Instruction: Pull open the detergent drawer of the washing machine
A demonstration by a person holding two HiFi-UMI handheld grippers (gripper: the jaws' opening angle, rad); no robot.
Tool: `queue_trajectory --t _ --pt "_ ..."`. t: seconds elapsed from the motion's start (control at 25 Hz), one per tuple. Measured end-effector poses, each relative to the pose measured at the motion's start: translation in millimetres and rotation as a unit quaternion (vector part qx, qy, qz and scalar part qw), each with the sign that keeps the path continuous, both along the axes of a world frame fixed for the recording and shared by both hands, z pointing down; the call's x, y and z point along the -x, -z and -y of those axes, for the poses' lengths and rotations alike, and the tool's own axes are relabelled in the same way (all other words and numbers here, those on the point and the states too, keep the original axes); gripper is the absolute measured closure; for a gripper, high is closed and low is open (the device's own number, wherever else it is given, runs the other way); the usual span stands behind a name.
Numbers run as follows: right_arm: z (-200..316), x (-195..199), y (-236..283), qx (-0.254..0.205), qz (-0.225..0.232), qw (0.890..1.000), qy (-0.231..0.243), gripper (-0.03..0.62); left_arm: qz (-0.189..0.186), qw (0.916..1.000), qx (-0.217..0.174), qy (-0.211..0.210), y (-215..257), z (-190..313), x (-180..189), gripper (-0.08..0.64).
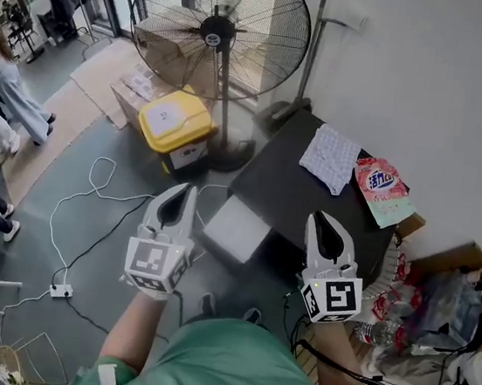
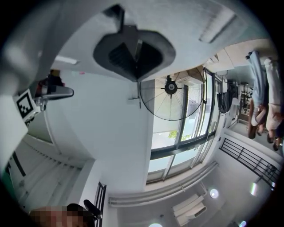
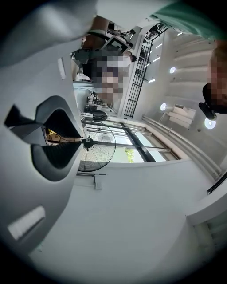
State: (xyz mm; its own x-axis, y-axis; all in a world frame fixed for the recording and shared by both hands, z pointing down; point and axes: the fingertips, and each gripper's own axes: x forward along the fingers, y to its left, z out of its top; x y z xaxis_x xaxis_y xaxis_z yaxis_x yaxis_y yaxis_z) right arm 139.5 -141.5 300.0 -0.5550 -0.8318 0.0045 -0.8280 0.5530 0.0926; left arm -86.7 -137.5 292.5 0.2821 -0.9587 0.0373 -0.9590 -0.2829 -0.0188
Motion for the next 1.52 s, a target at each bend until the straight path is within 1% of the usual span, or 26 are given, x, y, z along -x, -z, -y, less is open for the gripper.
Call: queue_trajectory --t 0.2,0.36,0.64,0.76,0.92,1.52 --pt "1.6 -2.8 5.8 0.005 0.012 1.000 -0.008 0.563 0.010 0.9998 -0.019 -0.004 15.2 -3.5 -3.1 0.563" --pt "-0.1 -4.0 5.1 -0.001 0.011 1.000 -0.004 0.563 0.014 0.9997 -0.017 -0.006 11.7 -5.5 -5.3 0.561" --pt "4.1 -8.8 1.4 0.007 0.014 1.000 -0.010 0.563 0.018 0.9994 -0.020 -0.020 9.1 -4.9 -14.9 0.517" --pt "6.3 -10.8 0.6 0.001 0.013 1.000 -0.006 0.563 0.020 0.9995 -0.014 -0.020 6.5 -2.1 -17.8 0.494" --pt "6.6 -13.0 -1.9 0.003 0.014 1.000 -0.006 0.563 0.022 0.9997 -0.003 -0.013 -0.9 -1.0 -16.8 0.495" --pt "5.5 -11.9 -2.0 0.000 0.013 1.000 -0.002 0.566 0.019 0.9998 0.004 -0.003 -7.5 -3.5 -11.5 0.499"
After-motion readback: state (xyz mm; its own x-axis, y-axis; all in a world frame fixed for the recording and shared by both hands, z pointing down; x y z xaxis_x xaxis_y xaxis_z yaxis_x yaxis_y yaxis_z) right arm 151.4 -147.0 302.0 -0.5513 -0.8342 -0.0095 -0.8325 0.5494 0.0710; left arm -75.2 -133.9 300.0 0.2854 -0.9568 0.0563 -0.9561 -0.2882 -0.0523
